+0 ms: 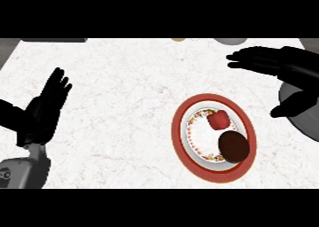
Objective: Pick the bell pepper from the plate and place it in the pan
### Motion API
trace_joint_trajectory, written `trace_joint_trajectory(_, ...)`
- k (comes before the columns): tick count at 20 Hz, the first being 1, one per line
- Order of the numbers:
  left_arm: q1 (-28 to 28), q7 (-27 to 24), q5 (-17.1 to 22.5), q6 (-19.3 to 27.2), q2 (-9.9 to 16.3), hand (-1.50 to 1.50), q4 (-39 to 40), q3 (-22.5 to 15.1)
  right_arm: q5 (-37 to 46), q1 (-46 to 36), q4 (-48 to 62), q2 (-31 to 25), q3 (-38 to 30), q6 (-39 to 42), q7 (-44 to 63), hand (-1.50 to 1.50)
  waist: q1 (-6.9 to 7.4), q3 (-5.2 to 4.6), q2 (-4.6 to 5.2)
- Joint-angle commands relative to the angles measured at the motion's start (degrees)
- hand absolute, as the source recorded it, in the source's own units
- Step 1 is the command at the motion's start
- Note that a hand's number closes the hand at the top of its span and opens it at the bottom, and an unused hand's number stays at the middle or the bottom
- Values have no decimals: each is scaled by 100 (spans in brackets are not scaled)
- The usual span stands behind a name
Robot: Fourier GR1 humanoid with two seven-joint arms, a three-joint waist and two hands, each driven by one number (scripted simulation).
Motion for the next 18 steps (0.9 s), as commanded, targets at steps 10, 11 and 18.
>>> trace_joint_trajectory(10,30,192,58,-77,39,0,-193,166,1820,95,-850,108,1371,1217,1207,-150,-67,4,-15)
trace_joint_trajectory(11,-16,227,-41,17,30,0,-98,199,1869,138,-964,108,1280,1325,1172,-150,-74,5,-11)
trace_joint_trajectory(18,20,-34,-50,-188,68,0,63,292,2938,668,-1684,14,1396,713,1469,-150,-108,5,-9)
